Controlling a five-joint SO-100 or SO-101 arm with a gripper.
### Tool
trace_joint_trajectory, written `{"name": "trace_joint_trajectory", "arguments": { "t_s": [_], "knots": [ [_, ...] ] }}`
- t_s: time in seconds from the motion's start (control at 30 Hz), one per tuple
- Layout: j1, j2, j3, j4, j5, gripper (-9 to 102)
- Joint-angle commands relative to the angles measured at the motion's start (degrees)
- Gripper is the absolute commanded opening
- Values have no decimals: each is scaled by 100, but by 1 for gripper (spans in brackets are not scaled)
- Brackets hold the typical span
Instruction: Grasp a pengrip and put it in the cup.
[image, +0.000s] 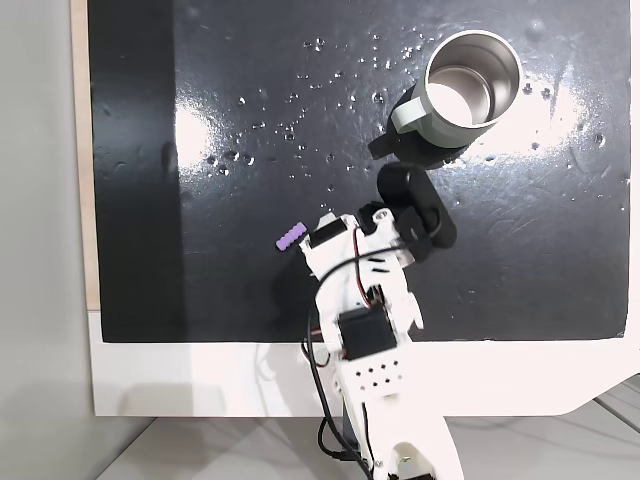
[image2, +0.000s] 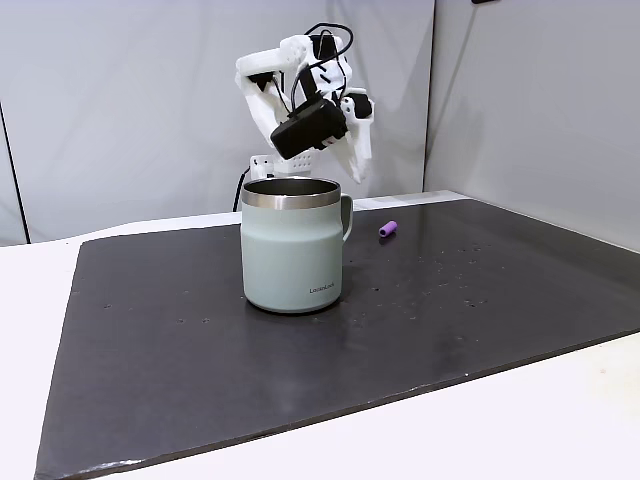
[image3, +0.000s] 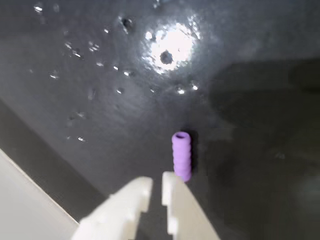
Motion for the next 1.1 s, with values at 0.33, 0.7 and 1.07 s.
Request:
{"name": "trace_joint_trajectory", "arguments": {
  "t_s": [0.33, 0.7, 1.07],
  "knots": [
    [-800, -1661, -1134, -281, 114, 22],
    [-1213, -2382, -835, -782, 308, 22],
    [-1433, -2795, -264, -1037, 246, 23]
  ]
}}
